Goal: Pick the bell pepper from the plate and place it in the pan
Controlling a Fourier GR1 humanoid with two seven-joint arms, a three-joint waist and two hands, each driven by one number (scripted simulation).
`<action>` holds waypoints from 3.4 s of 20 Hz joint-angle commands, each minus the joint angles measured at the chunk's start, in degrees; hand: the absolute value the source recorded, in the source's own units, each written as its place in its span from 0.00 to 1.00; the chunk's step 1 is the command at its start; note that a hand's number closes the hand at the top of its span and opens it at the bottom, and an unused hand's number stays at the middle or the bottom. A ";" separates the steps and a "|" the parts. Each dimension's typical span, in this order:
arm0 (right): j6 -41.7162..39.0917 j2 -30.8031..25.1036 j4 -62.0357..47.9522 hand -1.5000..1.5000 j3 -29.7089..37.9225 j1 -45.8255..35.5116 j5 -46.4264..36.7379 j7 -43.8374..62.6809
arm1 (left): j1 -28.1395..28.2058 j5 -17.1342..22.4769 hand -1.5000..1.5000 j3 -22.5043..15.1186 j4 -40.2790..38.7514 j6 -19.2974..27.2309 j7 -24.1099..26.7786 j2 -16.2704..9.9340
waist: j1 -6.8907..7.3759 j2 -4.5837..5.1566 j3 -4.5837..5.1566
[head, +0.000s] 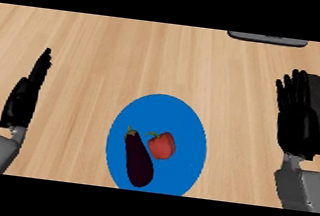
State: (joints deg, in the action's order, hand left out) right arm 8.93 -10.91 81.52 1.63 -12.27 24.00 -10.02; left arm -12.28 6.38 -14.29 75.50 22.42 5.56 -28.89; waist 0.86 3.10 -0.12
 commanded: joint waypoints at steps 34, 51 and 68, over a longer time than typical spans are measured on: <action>-34.02 2.51 -7.89 0.00 -38.97 -31.91 -37.82 63.48 | 0.07 4.98 0.50 -2.93 13.04 -13.57 -14.74 3.43 | -0.51 -3.29 0.25; -36.81 9.01 -9.83 0.00 -40.92 -29.03 -44.46 73.38 | 4.96 1.63 0.50 -0.58 15.17 -16.20 -13.96 5.74 | -0.77 -3.22 0.15; -34.50 10.86 -13.88 0.00 -42.84 -20.65 -50.08 65.14 | 4.03 -1.23 0.50 3.76 17.70 -20.88 -18.24 8.31 | -0.50 -3.14 0.12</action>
State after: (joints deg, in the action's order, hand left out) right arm -24.65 -0.82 68.43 -40.29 -35.66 -25.78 54.35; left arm -9.26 5.54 -11.18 90.19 2.61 -10.23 -20.50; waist 0.28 -0.02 0.01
